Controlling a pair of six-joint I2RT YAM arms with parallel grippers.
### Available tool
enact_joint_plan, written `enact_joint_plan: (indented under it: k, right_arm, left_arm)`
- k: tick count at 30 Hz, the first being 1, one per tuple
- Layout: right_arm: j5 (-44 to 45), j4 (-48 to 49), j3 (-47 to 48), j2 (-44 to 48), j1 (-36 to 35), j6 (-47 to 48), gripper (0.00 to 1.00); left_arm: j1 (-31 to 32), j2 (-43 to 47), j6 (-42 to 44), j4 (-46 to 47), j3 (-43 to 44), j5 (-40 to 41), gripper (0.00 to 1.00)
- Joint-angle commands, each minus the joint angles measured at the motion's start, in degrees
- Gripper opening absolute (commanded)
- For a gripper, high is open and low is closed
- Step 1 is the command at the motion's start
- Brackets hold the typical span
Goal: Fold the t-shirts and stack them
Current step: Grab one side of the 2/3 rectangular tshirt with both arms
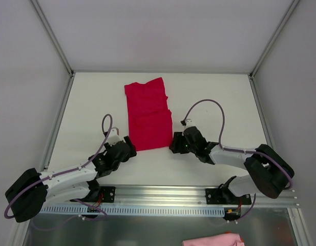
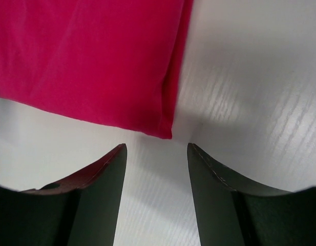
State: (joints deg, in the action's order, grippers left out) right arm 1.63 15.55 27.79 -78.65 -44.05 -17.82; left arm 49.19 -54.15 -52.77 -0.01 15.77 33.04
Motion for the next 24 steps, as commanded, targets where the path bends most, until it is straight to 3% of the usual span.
enact_joint_plan:
  k: [1,24]
  right_arm:
    - [-0.05,6.50,-0.63,-2.55,-0.51,-1.07,0.55]
    - [-0.49,8.97,1.21,-6.95,-0.68,-0.37,0.56]
  left_arm:
    - [0.56,-1.13,-0.23,5.80,-1.44,-0.78,0.70]
    - [0.64,-5.61,0.30,14.33,-4.34,-1.40,0.57]
